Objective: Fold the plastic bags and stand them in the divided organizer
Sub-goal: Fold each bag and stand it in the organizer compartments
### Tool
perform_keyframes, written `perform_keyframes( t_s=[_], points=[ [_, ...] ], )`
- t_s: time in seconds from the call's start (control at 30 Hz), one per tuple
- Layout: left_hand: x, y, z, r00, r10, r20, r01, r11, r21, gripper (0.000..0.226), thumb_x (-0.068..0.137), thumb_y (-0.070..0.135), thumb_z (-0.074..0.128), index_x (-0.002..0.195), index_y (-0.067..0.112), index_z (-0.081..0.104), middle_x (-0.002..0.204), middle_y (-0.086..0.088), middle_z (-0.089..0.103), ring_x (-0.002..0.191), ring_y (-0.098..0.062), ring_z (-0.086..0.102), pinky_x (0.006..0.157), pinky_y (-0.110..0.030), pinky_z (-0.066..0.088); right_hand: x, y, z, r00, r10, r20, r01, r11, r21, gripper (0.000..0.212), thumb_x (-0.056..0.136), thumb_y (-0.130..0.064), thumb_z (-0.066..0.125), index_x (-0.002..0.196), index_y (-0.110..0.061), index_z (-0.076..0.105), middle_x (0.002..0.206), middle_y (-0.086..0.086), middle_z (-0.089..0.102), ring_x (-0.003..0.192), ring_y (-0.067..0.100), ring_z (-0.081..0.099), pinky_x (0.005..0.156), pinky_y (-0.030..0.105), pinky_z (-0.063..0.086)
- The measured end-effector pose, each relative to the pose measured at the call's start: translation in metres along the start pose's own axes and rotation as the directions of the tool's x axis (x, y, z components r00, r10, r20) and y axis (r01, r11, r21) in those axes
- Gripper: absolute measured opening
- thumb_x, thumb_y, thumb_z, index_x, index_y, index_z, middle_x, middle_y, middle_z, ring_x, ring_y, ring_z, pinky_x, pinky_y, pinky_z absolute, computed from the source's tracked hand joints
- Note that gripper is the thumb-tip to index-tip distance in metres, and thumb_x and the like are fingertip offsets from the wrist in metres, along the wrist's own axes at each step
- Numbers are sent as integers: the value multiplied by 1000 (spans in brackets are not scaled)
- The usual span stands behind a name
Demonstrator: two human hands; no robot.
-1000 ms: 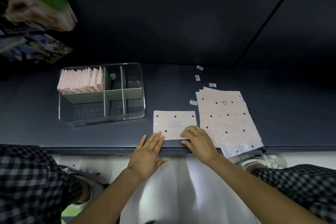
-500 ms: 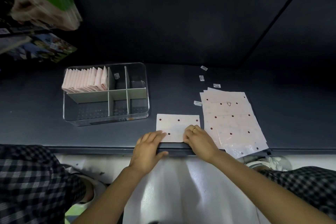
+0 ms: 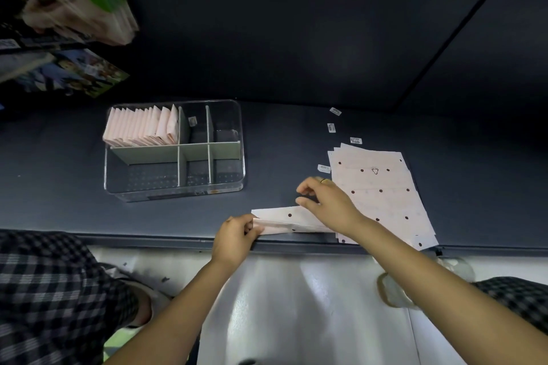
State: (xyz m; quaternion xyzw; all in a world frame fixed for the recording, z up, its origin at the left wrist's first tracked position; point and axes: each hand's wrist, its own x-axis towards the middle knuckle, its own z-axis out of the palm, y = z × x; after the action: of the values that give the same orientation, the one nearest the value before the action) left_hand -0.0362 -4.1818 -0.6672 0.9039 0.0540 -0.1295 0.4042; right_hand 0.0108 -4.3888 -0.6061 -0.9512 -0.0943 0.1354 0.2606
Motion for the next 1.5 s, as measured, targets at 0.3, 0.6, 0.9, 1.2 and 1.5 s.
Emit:
perform_keyframes(
  t_s=[0.3, 0.6, 0.9, 1.2, 1.5],
  points=[
    [8, 6, 2, 989, -148, 21, 149, 987, -53, 19, 88, 19, 64, 75, 13, 51, 60, 4, 50, 70, -24, 53, 65, -32, 43, 9, 8, 27, 993, 94, 76, -95, 995, 18, 33, 81, -47, 66, 104, -23, 64, 100, -7, 66, 97, 12, 57, 84, 28, 45],
    [11, 5, 0, 984, -167, 62, 168, 986, -15, 40, 89, 19, 62, 61, 17, 33, 55, 3, 44, 65, -24, 45, 64, -31, 40, 7, 42, 7, 924, 168, 344, -229, 962, 147, 15, 80, -18, 73, 79, -23, 59, 81, -12, 56, 82, 11, 51, 66, 15, 36],
    [-2, 9, 5, 982, 109, -151, -62, 957, 283, 38, 92, 24, 56, 128, 18, 45, 112, -2, 53, 106, -23, 48, 86, -34, 42, 10, 53, 29, 921, 366, 135, -386, 903, 187, 16, 86, -25, 66, 80, -19, 53, 86, 0, 59, 76, 17, 53, 68, 24, 36],
    [-27, 4, 49, 850, 367, 379, -527, 600, 602, 71, 99, 48, 26, 149, 12, -8, 156, -3, -16, 145, -20, -14, 108, -37, -26, 11, 48, 38, 901, 427, 79, -434, 886, 162, 18, 83, -30, 69, 84, -21, 53, 100, 1, 64, 87, 16, 54, 76, 25, 38],
    [-15, 8, 39, 755, 645, 117, -591, 592, 548, 42, 59, 36, 86, 95, 20, 73, 90, 6, 69, 79, -15, 66, 73, -22, 52, -15, 17, 35, 703, 596, 388, -692, 446, 568, 19, 85, -8, 67, 99, -8, 54, 82, 5, 49, 68, 16, 49, 51, 23, 43]
  ],
)
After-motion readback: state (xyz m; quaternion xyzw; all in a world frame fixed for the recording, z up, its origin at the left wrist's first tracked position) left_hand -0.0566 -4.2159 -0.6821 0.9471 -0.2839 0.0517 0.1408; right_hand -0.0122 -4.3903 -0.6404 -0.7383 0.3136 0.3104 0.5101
